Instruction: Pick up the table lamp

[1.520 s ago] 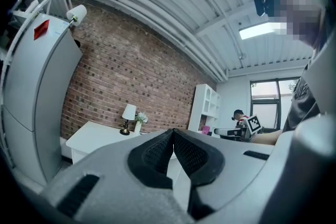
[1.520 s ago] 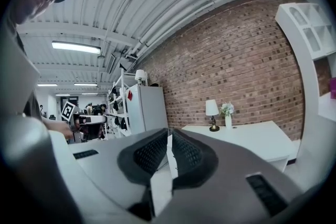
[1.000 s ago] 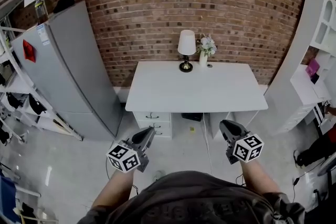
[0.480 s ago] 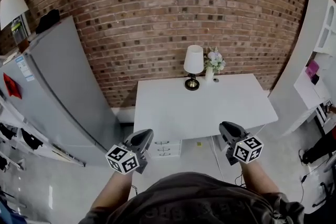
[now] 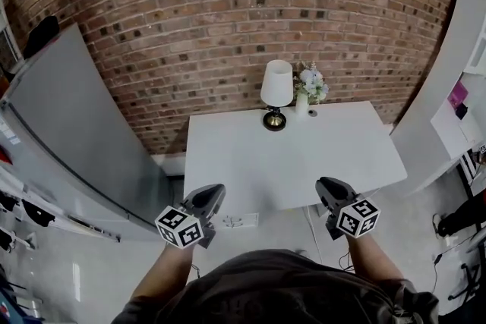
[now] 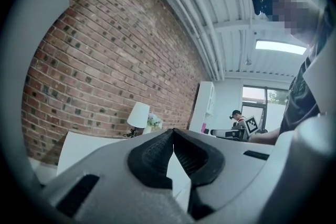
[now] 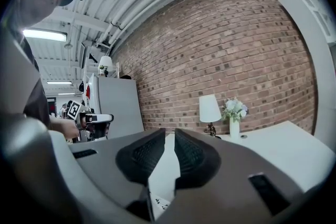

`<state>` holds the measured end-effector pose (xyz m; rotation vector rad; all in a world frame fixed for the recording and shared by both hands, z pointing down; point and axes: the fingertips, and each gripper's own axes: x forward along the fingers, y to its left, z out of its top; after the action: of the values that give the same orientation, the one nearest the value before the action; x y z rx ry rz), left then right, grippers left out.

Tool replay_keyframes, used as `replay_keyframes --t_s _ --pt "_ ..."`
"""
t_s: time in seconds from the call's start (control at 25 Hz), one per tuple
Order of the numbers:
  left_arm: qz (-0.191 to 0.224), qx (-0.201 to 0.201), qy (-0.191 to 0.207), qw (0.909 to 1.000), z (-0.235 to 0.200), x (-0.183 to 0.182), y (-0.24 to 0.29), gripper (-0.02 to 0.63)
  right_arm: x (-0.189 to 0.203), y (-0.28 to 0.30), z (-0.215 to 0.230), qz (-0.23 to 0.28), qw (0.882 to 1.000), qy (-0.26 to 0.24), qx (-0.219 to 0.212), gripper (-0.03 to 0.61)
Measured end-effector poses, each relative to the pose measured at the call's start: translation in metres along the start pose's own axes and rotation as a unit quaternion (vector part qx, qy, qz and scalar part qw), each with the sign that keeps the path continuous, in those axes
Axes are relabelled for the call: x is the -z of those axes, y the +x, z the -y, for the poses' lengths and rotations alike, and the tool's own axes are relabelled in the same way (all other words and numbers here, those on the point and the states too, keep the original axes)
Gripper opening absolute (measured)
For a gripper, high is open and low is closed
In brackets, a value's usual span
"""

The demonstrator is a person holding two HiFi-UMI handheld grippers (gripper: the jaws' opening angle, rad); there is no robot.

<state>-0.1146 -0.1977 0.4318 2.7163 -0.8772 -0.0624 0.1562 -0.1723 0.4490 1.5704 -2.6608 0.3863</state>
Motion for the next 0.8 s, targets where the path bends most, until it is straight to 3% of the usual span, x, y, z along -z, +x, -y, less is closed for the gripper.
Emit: replay_keyframes --t_s 0.2,0.44,0.6,0.8 --pt "0.006 -0.031 0.017 0.9994 0.002 0.007 0.067 0.005 -0.002 0.032 0.070 0.001 0.999 -0.010 -0.050 0.048" --pt "0.012 -0.089 0.001 0.9960 0.014 0.004 0.148 0.005 -0.023 0.073 0.142 -0.015 0.991 -0.034 -0.129 0.052" --pt "0.003 -0.084 0.010 0.9964 0.017 0.002 0.173 0.005 -0.024 0.095 0.171 -0.017 0.991 -0.029 -0.130 0.060" --pt "-0.002 -0.060 0.020 0.9980 -0.022 0.009 0.163 0.005 0.001 0.132 0.167 -0.021 0.994 -0.037 -0.096 0.092"
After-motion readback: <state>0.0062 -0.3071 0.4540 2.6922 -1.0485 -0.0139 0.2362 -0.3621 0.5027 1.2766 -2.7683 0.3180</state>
